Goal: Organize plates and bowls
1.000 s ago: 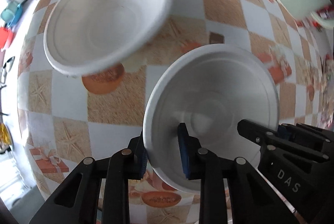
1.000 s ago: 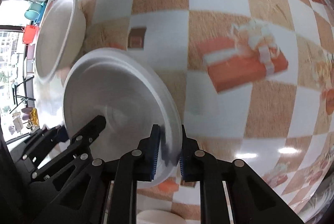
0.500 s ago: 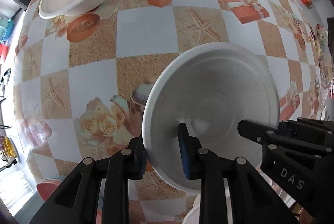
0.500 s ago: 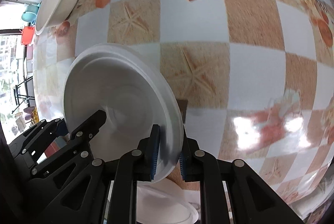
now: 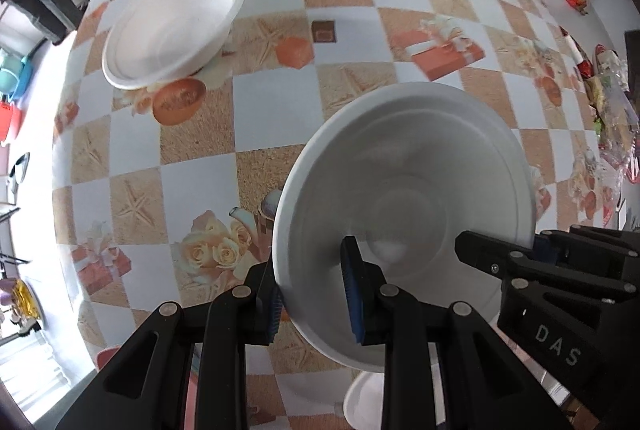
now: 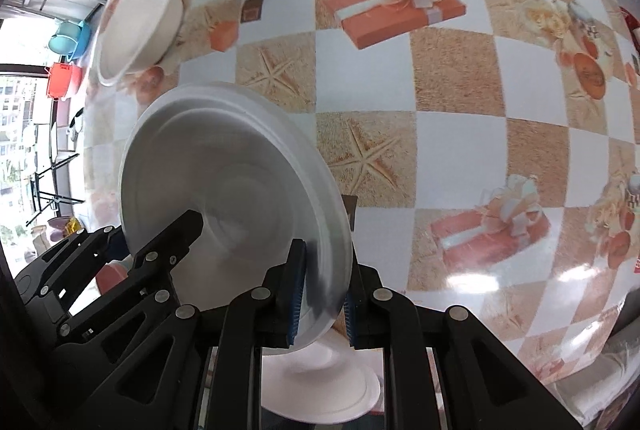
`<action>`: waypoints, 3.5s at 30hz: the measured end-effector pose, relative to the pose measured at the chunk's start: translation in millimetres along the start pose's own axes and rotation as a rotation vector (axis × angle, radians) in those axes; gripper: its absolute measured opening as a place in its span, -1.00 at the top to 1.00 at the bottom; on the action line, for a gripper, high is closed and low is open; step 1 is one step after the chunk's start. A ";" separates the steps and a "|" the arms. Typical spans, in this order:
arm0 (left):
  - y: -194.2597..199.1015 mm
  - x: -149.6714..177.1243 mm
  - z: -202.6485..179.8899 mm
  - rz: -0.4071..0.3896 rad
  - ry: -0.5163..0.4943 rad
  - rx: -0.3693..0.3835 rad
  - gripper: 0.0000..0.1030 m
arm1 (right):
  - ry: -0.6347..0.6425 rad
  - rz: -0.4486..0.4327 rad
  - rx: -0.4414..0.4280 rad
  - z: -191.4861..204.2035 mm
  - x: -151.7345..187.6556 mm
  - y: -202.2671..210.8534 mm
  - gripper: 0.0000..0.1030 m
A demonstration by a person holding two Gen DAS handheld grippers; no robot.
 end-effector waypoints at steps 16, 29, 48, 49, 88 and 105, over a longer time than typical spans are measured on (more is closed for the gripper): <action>25.4 94.6 -19.9 0.056 -0.153 0.029 0.44 | -0.049 0.093 0.023 -31.9 93.8 22.1 0.64; 6.3 119.5 -36.9 0.118 -0.235 0.051 0.44 | -0.116 0.141 0.030 -52.0 122.3 7.3 0.63; 23.6 126.4 -10.1 0.064 -0.208 0.076 -0.48 | -0.096 0.059 0.081 -47.1 109.4 23.3 -0.37; 24.9 125.4 -4.1 0.060 -0.193 0.074 -0.51 | -0.103 0.056 0.088 -50.4 106.8 27.1 -0.37; -25.9 138.2 -3.0 0.069 -0.211 -0.092 -0.54 | -0.043 0.067 0.175 -29.0 93.9 -5.1 -0.37; 27.8 65.7 44.3 -0.039 -0.035 -0.038 -0.54 | -0.005 -0.058 0.180 -15.4 5.2 34.8 -0.37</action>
Point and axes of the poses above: each gripper's, at about its wrist camera, not at the fingertips, and y roughly against the way its jaws point, z to its left, x to its underside, the point moved 2 cm from there along -y, roughly the way its jaws point
